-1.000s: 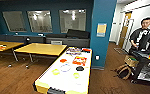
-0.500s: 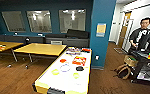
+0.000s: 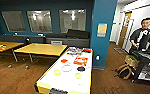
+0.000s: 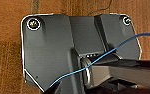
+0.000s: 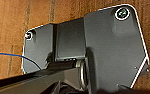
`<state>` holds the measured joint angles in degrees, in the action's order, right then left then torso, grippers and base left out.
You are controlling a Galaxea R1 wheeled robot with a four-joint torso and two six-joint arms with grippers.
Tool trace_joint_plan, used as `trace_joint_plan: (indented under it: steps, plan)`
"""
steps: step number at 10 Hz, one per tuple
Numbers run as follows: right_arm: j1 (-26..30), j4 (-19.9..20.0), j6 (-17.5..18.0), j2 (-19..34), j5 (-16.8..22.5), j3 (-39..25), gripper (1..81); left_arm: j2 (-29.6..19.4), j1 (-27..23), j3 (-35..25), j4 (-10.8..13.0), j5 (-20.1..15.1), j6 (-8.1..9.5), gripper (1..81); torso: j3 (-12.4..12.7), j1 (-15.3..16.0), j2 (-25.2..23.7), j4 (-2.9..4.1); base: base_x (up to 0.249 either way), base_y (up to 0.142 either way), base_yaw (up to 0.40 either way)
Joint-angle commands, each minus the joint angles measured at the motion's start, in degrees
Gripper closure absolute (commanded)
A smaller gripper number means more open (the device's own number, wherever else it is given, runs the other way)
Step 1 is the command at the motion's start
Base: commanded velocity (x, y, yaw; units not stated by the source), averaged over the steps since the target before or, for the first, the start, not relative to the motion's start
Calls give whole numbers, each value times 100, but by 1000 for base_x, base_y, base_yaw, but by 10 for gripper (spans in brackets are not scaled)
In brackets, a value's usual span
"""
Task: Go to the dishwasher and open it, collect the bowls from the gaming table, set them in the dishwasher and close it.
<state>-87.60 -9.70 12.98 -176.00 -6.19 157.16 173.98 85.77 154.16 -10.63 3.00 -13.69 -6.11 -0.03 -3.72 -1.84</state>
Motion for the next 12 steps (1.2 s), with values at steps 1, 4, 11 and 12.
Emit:
trace_joint_plan:
  steps: [1, 4, 11, 12]
  plan:
    - [256, -32, -15, 27, 276, -2, 10, 40, -240, -44, -36, -335, -20, 10, 0, 3, 0, 0, 0, 74, 0]
    - [256, -14, 2, 27, 268, -11, 10, 32, -240, -44, -36, -335, -20, 10, 0, 3, 0, 0, 0, 74, 0]
    - [256, -14, 2, 18, 259, -12, 10, 14, -240, -44, -36, -326, -28, 10, 0, 3, 0, 0, 0, 74, 0]
    - [265, -14, 2, 18, 259, -2, 10, 14, -240, -44, -36, -326, -28, 10, 0, 3, 0, 0, 0, 75, 0]
